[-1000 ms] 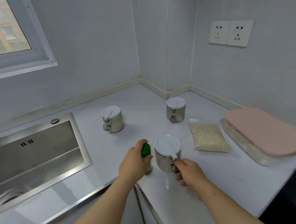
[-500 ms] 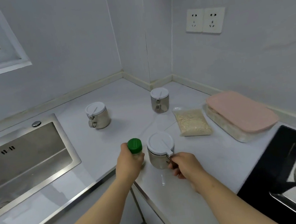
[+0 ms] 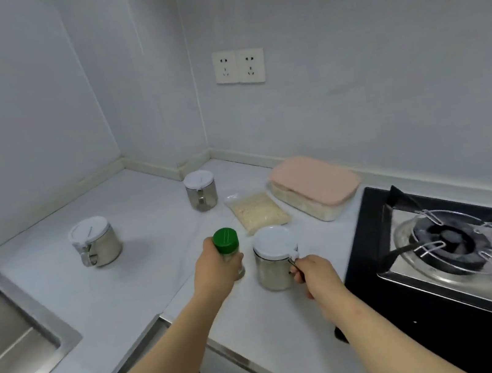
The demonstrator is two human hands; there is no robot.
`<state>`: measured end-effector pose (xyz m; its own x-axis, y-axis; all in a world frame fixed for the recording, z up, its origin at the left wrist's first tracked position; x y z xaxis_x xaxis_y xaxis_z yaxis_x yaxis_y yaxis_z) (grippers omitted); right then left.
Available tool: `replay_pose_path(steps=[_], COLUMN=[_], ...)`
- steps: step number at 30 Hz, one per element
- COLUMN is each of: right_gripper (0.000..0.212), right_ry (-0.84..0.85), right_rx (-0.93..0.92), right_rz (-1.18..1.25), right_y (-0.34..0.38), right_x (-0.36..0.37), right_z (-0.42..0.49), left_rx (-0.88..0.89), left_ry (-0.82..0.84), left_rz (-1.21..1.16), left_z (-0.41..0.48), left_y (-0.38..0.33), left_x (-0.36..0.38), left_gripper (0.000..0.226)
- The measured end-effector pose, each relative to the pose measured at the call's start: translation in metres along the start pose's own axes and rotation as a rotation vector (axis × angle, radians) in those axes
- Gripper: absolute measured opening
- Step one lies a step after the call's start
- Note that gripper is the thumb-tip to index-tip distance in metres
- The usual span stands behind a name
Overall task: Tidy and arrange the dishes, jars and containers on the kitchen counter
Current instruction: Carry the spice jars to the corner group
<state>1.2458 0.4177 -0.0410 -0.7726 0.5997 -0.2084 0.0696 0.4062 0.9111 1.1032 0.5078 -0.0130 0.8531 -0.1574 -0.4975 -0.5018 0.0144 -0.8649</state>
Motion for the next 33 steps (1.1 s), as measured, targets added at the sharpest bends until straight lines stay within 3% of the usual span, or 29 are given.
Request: replay_pose_path(steps=[7, 15, 21, 33], right_gripper=[0.029, 0.027, 0.028, 0.026], right_ry=[-0.3, -0.666, -0.821, -1.072], right_rx=[-0.006, 0.021, 0.024, 0.027], right_rz=[0.247, 0.32, 0.419, 0.42], right_y=[-0.002, -0.032, -0.06, -0.147], right_x=[-0.089, -0.199, -0.275, -0.45], right_z=[-0.047, -0.13, -0.201, -0.365], left_rx=[0.226, 0.408, 0.542, 0.564], left_ry=[0.254, 0.55, 0.714, 0.968], left_rz=[-0.061, -0.112, -0.1, -0.117], left_z=[-0.04, -0.134, -0.228, -0.466], left_y=[-0.062, -0.116, -0.159, -0.196], left_x=[0.062, 0.136, 0.18, 0.277], left_gripper=[0.027, 0.041, 0.048, 0.044])
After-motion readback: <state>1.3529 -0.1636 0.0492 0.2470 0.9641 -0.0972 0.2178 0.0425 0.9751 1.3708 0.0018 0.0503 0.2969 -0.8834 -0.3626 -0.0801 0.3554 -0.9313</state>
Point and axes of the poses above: each hand's wrist, its own z-axis towards the middle knuckle, its own x-axis out of the palm, y = z × x, the point moved 2 cm from there along z, towards the middle knuckle, and after that the axes turned 5 degrees about -y, right-handed, at the moved point
